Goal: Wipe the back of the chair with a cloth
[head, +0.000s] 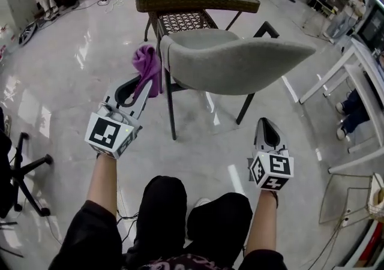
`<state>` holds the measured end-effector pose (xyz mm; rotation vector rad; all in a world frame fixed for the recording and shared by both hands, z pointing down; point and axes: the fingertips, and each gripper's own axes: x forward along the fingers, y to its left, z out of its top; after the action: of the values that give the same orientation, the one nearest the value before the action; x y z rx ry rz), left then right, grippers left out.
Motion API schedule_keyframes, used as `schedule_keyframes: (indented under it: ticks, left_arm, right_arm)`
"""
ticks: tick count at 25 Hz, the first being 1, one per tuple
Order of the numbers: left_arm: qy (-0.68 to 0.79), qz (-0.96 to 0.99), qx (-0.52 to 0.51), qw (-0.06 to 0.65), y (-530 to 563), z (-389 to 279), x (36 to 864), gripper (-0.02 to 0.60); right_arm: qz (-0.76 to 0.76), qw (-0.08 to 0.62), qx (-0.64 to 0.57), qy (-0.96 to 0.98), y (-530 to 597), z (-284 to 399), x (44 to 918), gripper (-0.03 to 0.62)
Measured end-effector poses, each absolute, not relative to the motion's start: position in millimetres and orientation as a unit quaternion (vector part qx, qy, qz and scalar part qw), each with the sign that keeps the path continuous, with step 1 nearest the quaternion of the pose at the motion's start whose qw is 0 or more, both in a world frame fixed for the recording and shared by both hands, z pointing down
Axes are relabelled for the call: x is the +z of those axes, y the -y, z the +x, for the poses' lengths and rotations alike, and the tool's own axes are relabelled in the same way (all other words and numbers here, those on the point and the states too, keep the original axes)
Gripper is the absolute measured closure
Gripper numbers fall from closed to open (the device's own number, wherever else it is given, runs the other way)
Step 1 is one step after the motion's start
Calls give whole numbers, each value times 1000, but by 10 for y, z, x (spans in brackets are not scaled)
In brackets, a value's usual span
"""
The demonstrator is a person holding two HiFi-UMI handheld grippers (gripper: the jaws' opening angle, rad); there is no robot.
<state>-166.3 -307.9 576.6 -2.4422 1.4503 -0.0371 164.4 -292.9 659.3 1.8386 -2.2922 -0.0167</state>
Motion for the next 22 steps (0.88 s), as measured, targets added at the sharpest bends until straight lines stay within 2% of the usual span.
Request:
schedule_keyframes:
  ticks: [3,6,10,22]
  left_arm:
    - [-528,-833,-32,161,3392,-1849,5939,511]
    - [-519,-841,-34,151,3568,-1677,6051,511]
    - [-480,-864,-37,148,3563,-1231,6134,511]
    - [-323,-923,-24,206,3144,345,6011,511]
  right_arm:
    - [611,104,-11,785,3062,1515,6622,565]
    - [608,106,-12,786,3125,1505,6649,565]
    - [617,115,-10,779,3093,1637,6682,565]
    - [654,131,-5,745,2828,2165,6725,565]
